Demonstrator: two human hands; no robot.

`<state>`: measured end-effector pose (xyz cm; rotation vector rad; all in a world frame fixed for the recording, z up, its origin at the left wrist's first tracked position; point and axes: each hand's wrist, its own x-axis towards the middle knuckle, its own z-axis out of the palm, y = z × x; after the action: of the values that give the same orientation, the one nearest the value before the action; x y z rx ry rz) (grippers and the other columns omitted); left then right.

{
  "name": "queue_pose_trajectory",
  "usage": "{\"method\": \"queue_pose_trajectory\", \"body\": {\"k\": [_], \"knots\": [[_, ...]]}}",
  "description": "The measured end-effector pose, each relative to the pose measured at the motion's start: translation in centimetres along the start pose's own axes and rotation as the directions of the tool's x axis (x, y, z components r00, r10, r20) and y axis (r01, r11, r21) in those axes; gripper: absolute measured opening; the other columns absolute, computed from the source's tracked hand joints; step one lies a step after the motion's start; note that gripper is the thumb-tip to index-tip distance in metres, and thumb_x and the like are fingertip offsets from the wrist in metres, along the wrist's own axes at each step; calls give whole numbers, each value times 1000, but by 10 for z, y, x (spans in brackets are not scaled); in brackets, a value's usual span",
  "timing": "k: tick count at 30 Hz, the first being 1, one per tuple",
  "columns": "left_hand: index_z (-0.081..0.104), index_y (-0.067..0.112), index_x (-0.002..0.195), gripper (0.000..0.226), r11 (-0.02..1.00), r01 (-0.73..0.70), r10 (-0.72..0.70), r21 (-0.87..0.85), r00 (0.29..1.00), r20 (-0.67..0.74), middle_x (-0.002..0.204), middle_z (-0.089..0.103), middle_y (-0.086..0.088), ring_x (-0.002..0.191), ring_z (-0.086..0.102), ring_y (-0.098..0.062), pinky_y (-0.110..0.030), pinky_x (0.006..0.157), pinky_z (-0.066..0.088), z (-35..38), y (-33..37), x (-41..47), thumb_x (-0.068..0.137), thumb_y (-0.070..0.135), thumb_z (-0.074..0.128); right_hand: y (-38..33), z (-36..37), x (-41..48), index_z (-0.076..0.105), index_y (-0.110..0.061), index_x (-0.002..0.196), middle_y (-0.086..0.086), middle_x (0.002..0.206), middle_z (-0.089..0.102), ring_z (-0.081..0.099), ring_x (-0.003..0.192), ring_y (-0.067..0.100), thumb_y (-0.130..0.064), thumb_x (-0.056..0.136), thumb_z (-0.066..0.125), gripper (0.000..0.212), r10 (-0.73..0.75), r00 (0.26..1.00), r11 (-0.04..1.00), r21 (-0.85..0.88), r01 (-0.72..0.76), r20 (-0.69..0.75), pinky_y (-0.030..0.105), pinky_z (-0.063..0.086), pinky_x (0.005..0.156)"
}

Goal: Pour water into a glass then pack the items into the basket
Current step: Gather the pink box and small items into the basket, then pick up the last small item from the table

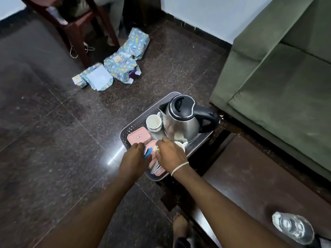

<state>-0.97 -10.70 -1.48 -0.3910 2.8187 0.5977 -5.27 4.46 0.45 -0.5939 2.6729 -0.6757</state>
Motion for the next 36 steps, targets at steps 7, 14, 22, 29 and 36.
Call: {"method": "queue_pose_trajectory", "body": {"k": [7,14,22,29,36], "knots": [[48,11,114,41,996,84,-85,-20,996,-38,111,69,-17,99,67,-42,-43,71,47,21,0,9,92,38,68,1,18,25,63,-9,110,13,119,58,62,110,35,-22,91,61,23,55,993,994,-95,-45,107,43,51,77],[43,11,121,53,995,96,-97,-21,995,-39,109,69,-20,98,67,-44,-44,73,48,21,3,12,88,39,74,6,25,25,62,-7,110,14,116,59,63,106,38,-19,90,61,24,60,996,998,-40,-57,72,44,50,76],[49,17,129,49,976,-123,86,-179,975,-204,119,59,-10,100,63,-37,-46,77,53,23,20,-21,88,27,75,24,15,-41,58,-8,127,11,119,56,61,104,34,-14,89,62,39,63,990,981,189,-38,-129,43,53,87],[54,17,135,58,885,-451,451,-118,892,-33,122,56,-6,96,67,-31,-45,76,59,45,78,-41,86,32,81,88,2,-122,50,-10,143,6,130,52,57,117,26,-22,90,67,57,193,957,965,217,-146,-216,35,49,101],[44,23,148,71,802,-596,597,-47,795,106,134,51,-1,115,62,-24,-39,87,57,93,158,-81,88,48,74,156,-18,-213,51,-14,142,5,130,54,56,118,28,-32,89,68,59,324,899,940,209,-270,-294,41,50,99]]}}
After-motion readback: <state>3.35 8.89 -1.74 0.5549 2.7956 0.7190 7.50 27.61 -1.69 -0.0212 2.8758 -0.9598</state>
